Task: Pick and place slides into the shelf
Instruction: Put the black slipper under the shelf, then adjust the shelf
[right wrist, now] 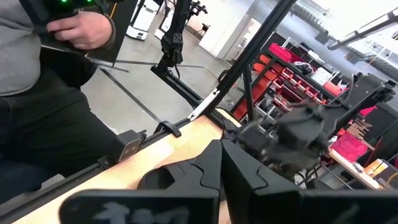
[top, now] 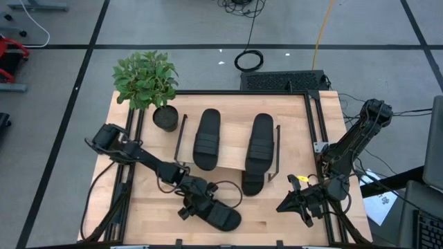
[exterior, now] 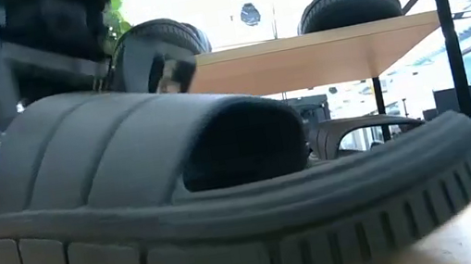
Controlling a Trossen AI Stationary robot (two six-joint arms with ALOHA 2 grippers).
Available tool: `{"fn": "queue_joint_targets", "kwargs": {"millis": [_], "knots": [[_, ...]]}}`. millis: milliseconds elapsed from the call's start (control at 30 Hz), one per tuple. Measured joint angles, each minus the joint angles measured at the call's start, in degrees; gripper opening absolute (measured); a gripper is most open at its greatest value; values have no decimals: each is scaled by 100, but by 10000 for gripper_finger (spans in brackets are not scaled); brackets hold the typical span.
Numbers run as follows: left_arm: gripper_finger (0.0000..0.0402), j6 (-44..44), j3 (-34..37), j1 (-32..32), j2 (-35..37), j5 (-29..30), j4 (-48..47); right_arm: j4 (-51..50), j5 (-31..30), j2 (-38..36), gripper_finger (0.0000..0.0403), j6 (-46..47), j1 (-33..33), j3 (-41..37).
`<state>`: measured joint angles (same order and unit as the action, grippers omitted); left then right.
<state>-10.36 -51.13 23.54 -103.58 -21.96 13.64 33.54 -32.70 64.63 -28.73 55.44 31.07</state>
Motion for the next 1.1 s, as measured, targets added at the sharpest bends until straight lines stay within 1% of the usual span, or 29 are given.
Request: {"fn": "queue_joint_targets", "kwargs": {"millis": [100, 167, 333, 400, 467, 533, 567, 633, 700, 767, 833, 900, 1000, 1100], "knots": [[265, 49, -7, 136, 349, 349, -221, -53, -1, -1, 0, 31, 0, -2], [272, 93, -10, 263, 648, 693, -229, -180, -1, -1, 0, 154, 0, -2], [274, -16, -11, 788, 1482, 1549, -639, -431, 27, 1, 0, 273, 24, -4], [270, -113, -11, 1039, 1804, 1937, -857, -424, 333, 36, 0, 131, 64, 23], [258, -155, -15, 1345, 1997, 2520, -958, -417, 577, 285, 0, -127, 160, 231], [240, -212, -17, 1715, 2103, 3342, -1255, -560, 552, 646, 0, -308, 288, 599], [229, -232, -13, 1895, 2130, 3831, -1419, -668, 473, 849, 0, -351, 340, 834], [205, -77, -13, 2199, 2137, 4886, -1691, -1010, 117, 1255, 0, -300, 418, 1311], [183, 415, -11, 2428, 2137, 5828, -2028, -1439, -506, 1580, 1, -29, 489, 1726], [167, 1111, -9, 2555, 2137, 6480, -2349, -1790, -1188, 1792, 5, 326, 544, 2051], [159, 1862, -4, 2629, 2137, 6891, -2708, -2038, -1677, 1923, 15, 563, 594, 2216], [160, 2545, 47, 2649, 2137, 7185, -3082, -2051, -1924, 1984, 28, 645, 626, 2225], [174, 3360, 174, 2646, 2137, 7322, -3520, -1919, -1994, 1968, 48, 660, 647, 2232], [201, 3604, 298, 2722, 2137, 7360, -3509, -1742, -1978, 1962, 67, 662, 650, 2232]]}}
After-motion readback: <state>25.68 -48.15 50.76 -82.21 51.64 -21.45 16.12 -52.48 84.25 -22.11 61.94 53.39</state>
